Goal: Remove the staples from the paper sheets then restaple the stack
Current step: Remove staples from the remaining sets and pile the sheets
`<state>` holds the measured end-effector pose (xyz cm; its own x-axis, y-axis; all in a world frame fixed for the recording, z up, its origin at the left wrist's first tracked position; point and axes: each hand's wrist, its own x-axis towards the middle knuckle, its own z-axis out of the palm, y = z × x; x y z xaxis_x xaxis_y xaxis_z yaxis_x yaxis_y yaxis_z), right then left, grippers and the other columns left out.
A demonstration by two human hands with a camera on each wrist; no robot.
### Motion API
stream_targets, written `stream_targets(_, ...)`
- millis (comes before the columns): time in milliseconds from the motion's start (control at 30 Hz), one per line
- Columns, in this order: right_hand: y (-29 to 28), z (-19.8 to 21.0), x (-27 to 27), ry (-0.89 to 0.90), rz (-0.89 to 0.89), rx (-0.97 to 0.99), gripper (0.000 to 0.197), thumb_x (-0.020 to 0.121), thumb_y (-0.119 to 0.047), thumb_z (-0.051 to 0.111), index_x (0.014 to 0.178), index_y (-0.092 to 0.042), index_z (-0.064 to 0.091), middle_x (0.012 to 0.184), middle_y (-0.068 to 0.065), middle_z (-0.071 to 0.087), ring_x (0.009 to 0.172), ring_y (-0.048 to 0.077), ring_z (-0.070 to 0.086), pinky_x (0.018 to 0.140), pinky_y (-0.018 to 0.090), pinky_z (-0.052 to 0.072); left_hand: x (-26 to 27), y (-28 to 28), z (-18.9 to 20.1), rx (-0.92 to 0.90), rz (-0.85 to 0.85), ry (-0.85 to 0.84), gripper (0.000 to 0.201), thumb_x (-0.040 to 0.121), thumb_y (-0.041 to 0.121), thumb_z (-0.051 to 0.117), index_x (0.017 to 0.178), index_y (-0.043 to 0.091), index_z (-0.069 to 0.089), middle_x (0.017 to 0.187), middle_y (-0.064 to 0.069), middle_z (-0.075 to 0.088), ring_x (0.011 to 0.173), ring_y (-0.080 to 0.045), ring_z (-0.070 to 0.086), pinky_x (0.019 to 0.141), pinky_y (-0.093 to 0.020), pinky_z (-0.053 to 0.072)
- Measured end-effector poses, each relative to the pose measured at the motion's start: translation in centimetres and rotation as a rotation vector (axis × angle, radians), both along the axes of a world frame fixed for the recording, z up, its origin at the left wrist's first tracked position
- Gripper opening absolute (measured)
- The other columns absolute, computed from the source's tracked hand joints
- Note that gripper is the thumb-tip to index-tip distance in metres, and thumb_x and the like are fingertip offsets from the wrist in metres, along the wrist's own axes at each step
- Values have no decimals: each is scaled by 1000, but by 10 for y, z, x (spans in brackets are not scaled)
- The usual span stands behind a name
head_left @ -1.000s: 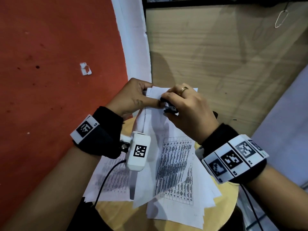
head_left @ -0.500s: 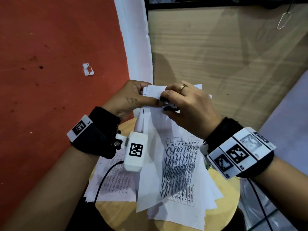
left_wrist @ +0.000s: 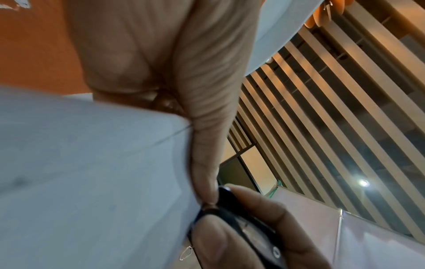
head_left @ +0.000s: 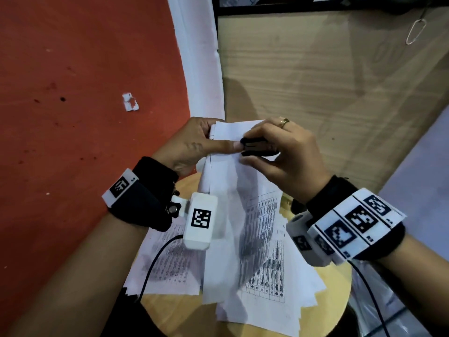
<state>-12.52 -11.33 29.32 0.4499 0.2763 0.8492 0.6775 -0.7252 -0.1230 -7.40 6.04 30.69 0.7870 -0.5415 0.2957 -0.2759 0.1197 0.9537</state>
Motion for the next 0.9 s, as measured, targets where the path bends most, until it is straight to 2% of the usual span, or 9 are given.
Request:
stream_targets(233,1,-4,-1,205,165,315,28,66,-17,81,88,-4,68,85,8,68,83,18,62,75,38,50,-1,-2,-3,-28,13,-4,26,67,4,66,93,1,65,79,0,74,71,-11,69,63,-22,54)
stream_targets(367,2,-4,-2,298,236,441,29,65,-14,81,89,-4,67,86,6,67,84,21,65,77,44,53,-2,-3,-6,-54,42,-11,24,67,4,67,91,3,65,79,1,74,70,-10,68,65,-23,55)
stream_targets(467,3,-4,-3,351,273,526,29,64,-13,80,89,-10,66,88,6,68,85,24,66,81,46,53,0,-4,-8,-50,107,-47,24,65,1,75,87,5,66,77,1,72,68,-11,66,66,-26,55)
stream_targets(533,5,-6,-3,359,261,570,29,63,-14,80,88,-16,65,87,2,68,85,20,67,82,42,53,-1,-7,-8,-53,159,-87,17,65,5,71,81,8,66,72,3,71,64,-9,63,63,-24,54)
stream_targets(633,8,-10,-2,245,142,562,26,65,-18,81,85,-12,66,82,-1,67,80,15,66,78,34,55,-1,-10,-11,-28,287,-199,16,64,9,75,77,12,67,71,-3,69,64,-11,59,60,-25,51)
stream_targets(700,3,-11,1,67,-15,487,23,66,-17,81,80,-6,66,77,0,63,75,13,63,73,23,52,2,-8,-16,17,416,-288,17,60,24,79,72,18,68,78,-20,69,68,-17,57,61,-39,53)
stream_targets(733,-1,-12,3,21,-74,457,22,66,-14,80,78,-4,65,76,1,60,73,16,62,71,24,52,3,-5,-18,21,459,-297,18,59,30,78,71,19,69,83,-25,69,70,-19,58,64,-47,54)
stream_targets(833,-19,-20,10,115,-228,350,22,66,-11,79,79,-2,64,79,8,63,76,26,62,70,39,51,5,2,-19,28,484,-298,23,57,34,75,72,18,69,89,-28,68,72,-23,61,68,-53,53)
stream_targets(900,-25,-30,14,292,-329,238,25,67,-13,79,85,-3,65,86,11,66,84,29,61,75,40,49,5,4,-17,54,475,-311,21,56,33,74,70,18,68,86,-27,69,70,-23,61,66,-50,54)
